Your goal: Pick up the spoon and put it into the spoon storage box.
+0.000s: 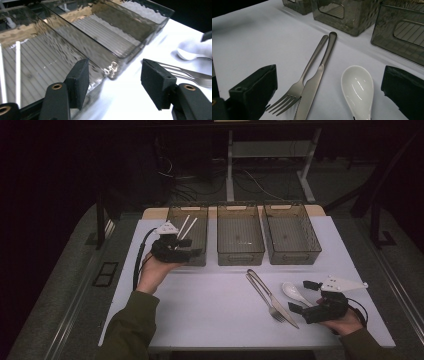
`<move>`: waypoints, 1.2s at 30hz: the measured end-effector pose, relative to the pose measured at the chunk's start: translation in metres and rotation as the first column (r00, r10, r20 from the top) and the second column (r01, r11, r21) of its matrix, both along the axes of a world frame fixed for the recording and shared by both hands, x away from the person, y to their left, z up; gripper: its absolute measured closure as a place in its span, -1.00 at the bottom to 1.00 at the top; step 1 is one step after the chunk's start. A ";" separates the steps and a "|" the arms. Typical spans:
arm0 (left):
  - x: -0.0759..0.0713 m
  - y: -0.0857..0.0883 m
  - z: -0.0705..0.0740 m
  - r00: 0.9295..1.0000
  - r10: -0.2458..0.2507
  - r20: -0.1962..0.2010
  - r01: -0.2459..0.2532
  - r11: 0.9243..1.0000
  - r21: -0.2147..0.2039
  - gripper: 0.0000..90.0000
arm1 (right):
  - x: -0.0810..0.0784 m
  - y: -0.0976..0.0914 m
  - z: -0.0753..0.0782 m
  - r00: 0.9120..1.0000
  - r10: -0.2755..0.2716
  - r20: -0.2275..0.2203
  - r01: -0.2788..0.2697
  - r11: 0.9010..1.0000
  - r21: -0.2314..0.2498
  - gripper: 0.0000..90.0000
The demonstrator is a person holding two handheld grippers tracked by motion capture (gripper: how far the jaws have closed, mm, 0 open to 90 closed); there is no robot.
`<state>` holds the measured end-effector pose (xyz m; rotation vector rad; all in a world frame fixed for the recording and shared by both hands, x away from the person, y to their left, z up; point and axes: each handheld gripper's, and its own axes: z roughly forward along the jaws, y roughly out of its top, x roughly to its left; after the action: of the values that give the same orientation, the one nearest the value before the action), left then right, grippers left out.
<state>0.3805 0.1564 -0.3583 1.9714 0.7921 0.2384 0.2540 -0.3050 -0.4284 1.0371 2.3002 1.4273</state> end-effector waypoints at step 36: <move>-0.105 0.001 -0.065 0.995 -0.095 0.035 0.094 0.995 0.024 -1.00 | 0.006 -0.009 0.005 0.996 0.004 -0.094 -0.011 0.997 -0.072 -0.59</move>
<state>0.2758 0.1574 -0.4228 2.0146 0.6737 0.2274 0.2600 -0.3136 -0.4233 1.0969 2.4043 1.3133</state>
